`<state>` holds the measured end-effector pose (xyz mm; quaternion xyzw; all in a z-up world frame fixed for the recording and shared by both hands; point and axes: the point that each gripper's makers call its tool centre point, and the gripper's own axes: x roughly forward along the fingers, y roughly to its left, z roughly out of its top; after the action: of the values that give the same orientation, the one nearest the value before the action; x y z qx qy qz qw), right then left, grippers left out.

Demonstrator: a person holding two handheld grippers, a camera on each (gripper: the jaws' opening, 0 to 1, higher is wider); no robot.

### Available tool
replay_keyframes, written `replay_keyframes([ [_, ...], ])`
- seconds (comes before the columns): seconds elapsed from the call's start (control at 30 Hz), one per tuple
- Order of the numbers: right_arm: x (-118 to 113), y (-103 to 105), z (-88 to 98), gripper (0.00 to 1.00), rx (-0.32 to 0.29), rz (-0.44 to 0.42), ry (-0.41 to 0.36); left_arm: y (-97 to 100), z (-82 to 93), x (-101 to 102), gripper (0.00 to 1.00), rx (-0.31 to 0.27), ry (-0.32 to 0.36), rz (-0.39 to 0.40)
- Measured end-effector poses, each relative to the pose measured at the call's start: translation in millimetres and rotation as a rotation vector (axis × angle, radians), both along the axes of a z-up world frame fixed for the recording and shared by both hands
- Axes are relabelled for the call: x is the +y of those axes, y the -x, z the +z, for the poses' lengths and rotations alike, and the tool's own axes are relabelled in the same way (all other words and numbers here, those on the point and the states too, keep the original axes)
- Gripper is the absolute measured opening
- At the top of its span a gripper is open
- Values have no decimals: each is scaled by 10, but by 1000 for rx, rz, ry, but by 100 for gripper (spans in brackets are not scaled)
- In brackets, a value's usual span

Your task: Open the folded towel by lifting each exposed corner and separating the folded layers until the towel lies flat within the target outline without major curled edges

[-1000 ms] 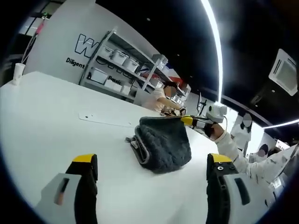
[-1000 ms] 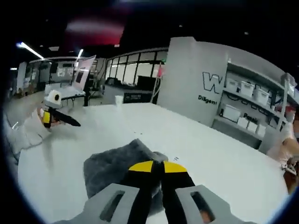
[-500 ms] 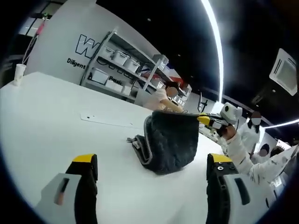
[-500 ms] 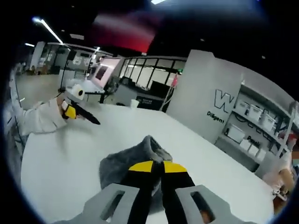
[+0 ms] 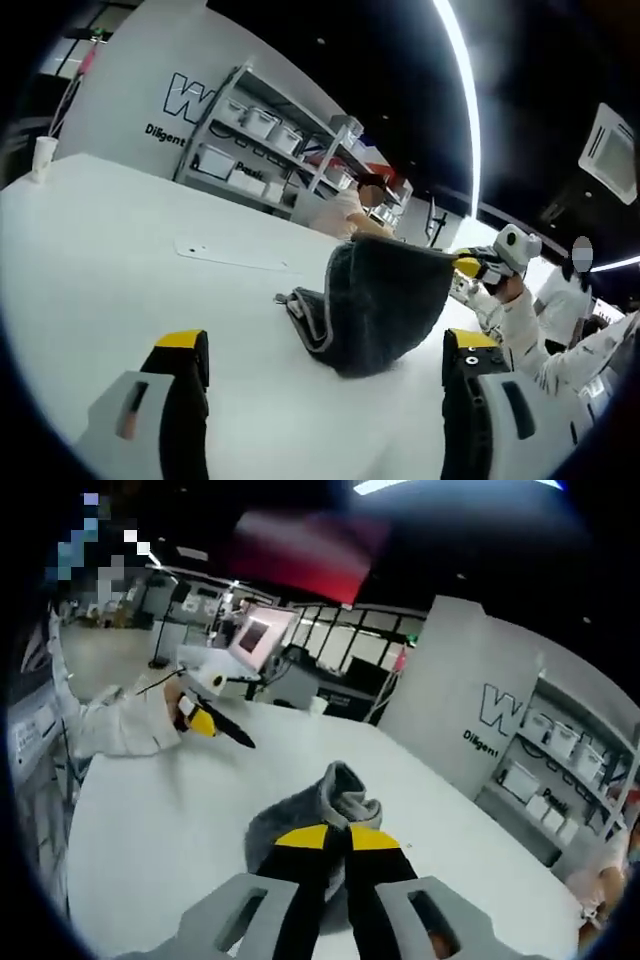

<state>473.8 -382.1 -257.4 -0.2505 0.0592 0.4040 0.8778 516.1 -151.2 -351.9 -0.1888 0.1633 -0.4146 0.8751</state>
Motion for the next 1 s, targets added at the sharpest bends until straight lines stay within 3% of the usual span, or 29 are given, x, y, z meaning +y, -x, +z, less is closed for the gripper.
replay_keyframes([
  [0.33, 57, 279, -86, 0, 2, 63, 49, -4, -24, -5, 95, 7, -7, 1],
  [1.0, 195, 793, -505, 0, 140, 187, 143, 18, 39, 5, 96, -19, -33, -24],
])
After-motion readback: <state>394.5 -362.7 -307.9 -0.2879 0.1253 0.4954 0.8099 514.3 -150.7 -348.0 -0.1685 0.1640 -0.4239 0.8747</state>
